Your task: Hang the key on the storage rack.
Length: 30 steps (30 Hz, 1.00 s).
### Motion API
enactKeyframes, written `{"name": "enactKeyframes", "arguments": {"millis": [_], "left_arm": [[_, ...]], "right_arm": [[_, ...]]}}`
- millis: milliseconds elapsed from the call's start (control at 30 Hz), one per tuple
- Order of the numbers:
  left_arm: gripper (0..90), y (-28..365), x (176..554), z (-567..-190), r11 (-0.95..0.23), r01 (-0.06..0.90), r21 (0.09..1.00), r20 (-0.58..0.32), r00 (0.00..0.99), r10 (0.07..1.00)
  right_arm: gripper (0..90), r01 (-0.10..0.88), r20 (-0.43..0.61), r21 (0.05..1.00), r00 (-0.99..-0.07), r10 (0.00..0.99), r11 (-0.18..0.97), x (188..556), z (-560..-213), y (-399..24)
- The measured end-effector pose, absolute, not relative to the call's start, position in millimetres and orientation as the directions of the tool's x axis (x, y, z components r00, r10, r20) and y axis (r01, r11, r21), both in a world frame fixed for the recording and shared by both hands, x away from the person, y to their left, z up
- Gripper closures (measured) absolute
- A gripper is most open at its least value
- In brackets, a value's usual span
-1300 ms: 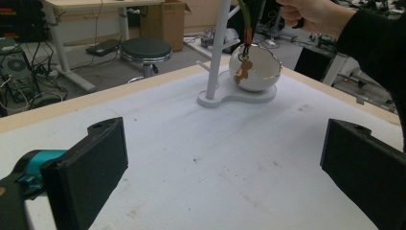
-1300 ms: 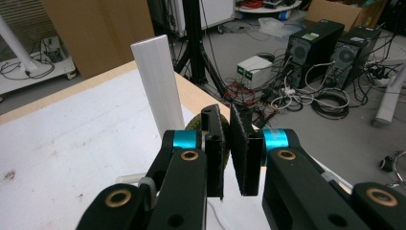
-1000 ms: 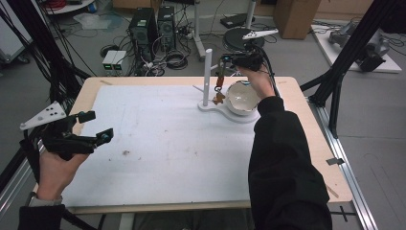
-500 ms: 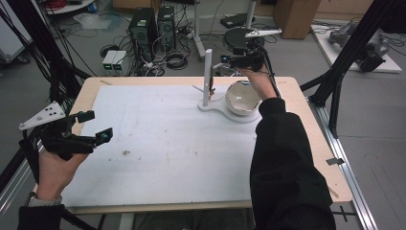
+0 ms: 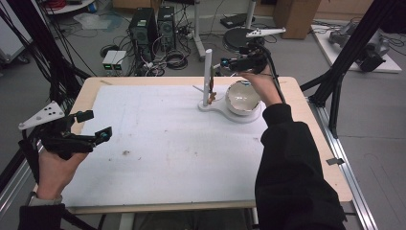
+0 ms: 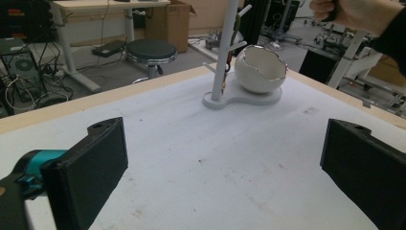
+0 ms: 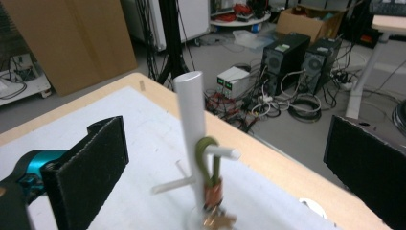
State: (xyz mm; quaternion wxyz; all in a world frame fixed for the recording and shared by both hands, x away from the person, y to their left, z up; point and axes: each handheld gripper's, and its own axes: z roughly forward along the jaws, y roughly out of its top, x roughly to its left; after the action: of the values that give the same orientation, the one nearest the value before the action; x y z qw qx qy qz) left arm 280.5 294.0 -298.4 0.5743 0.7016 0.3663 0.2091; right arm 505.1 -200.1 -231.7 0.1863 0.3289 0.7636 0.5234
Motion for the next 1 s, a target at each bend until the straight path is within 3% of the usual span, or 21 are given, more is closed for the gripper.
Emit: {"name": "enactKeyframes", "arguments": {"millis": [367,600,1000], "left_arm": [[2.7,294.6,281.6,-299.8,-0.066,0.271,0.96,-0.131,0.647,0.751],[2.7,294.6,281.8,-301.2,-0.061,0.276,0.959,-0.138,0.643,0.753],[2.7,291.9,278.2,-302.6,-0.054,0.267,0.962,-0.134,0.635,0.761]], "right_arm": [[0.4,0.283,0.038,0.933,-0.689,0.723,0.221,438.5,-208.9,-214.1],[0.4,0.26,0.011,0.945,-0.629,0.778,0.197,400.5,-217.8,-226.4],[0.4,0.255,-0.012,0.945,-0.601,0.799,0.205,357.2,-237.7,-242.2]]}}
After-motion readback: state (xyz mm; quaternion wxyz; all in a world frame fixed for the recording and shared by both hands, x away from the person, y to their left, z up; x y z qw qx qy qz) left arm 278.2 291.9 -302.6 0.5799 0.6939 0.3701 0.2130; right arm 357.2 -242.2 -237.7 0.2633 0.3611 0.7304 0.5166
